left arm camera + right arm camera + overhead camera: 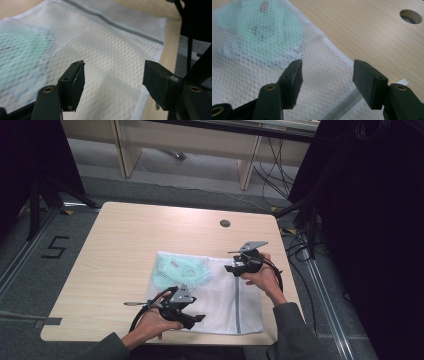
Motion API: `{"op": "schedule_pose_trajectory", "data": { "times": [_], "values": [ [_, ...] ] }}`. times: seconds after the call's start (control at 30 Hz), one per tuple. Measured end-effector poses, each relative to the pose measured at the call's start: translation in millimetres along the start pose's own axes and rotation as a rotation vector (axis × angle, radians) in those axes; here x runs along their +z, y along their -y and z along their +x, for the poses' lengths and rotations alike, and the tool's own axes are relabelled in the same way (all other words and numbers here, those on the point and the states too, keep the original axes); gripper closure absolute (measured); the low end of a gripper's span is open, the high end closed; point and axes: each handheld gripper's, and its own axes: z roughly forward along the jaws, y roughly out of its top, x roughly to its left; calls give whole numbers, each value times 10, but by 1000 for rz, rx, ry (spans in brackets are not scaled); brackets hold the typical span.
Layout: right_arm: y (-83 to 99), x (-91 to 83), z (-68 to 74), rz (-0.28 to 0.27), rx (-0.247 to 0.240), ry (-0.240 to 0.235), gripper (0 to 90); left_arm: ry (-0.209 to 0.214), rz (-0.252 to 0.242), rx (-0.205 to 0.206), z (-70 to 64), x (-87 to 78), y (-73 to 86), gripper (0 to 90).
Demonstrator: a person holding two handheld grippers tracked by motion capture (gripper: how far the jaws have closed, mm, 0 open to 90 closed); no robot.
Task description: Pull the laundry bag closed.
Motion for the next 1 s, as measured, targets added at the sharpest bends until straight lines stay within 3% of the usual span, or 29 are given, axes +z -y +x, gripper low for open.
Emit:
{"op": "schedule_pose_trajectory", "data": {
  "times": [0.1, 0.13, 0.17, 0.2, 0.27, 0.3, 0.33, 0.4, 0.47, 0.5, 0.53, 0.57, 0.6, 0.63, 0.67, 0.73, 0.77, 0.8, 0.87, 0.9, 0.93, 0.97, 1.0],
  "values": [
    [23, -24, 64, 4, -2, -12, 400, -21, -10, -16, 72, -78, 35, 334],
    [18, -57, 81, 38, 12, -15, 392, -29, -12, -26, 87, -105, 41, 333],
    [37, -35, 99, -12, -9, -8, 387, -30, -14, -36, 107, -150, 37, 332],
    [46, -60, 122, 2, -2, -5, 379, -27, -23, -52, 112, -186, 37, 326],
    [70, -66, 160, -5, 21, -5, 377, -21, -17, -47, 127, -259, 39, 316],
    [78, -93, 162, 25, 5, -11, 375, -35, -19, -36, 132, -294, 49, 315],
    [100, -74, 183, -2, 11, -10, 367, -56, -27, -23, 140, -326, 62, 313],
    [115, -97, 215, 6, 18, -13, 355, -59, -30, -43, 169, -383, 91, 311],
    [134, -105, 237, -13, -5, -10, 355, -84, -29, -28, 204, -440, 118, 310],
    [140, -122, 260, -9, 7, -11, 355, -89, -23, -48, 205, -461, 139, 308],
    [148, -135, 270, -11, -2, -14, 354, -99, -9, -30, 221, -485, 147, 304],
    [149, -154, 282, 6, 4, -22, 354, -93, -28, -45, 226, -488, 163, 292],
    [168, -136, 294, -20, -3, -13, 354, -94, -23, -64, 230, -509, 176, 261],
    [173, -150, 308, -1, 0, -18, 354, -72, -30, -73, 240, -530, 191, 228],
    [187, -168, 315, 20, -12, -8, 353, -70, -24, -50, 258, -553, 193, 213],
    [212, -159, 342, 4, 3, -21, 353, -104, -33, -62, 264, -589, 208, 202],
    [213, -180, 330, 22, -19, -26, 353, -101, -38, -85, 273, -611, 219, 190],
    [233, -176, 352, -4, -16, -9, 352, -100, -42, -102, 271, -628, 222, 174],
    [240, -221, 402, 29, 28, -32, 345, -106, -53, -106, 285, -680, 238, 173],
    [253, -209, 393, 7, 3, -33, 342, -108, -42, -96, 297, -711, 246, 172],
    [258, -229, 401, 25, -5, -39, 339, -114, -51, -110, 297, -726, 255, 167],
    [281, -219, 427, 9, 10, -30, 338, -119, -55, -103, 307, -738, 265, 157],
    [286, -226, 433, 12, 6, -38, 338, -132, -55, -122, 305, -760, 283, 157]
  ]
}}
